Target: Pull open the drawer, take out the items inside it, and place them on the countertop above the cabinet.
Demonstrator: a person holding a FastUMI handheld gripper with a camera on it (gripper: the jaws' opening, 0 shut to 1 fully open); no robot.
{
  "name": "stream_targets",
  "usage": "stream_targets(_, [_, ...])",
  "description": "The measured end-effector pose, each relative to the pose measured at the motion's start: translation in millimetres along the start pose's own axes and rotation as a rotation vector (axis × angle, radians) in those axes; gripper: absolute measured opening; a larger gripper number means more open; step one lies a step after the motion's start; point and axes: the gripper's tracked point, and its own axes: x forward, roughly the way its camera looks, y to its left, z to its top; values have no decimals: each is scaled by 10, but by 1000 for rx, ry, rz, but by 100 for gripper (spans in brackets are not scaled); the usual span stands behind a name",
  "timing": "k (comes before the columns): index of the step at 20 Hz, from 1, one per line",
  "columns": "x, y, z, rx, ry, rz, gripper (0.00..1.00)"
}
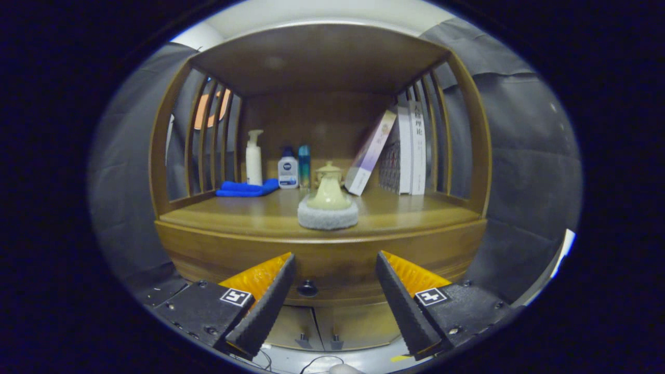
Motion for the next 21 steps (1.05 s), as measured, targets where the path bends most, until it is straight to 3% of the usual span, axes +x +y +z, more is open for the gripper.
stream_targets(4, [-505,-149,516,82,-52,17,99])
stream_targets(10, [-1037,-372,1021,102,-71,27,99])
stream_targets(21, [-1473,-396,1249,1,-105,30,99])
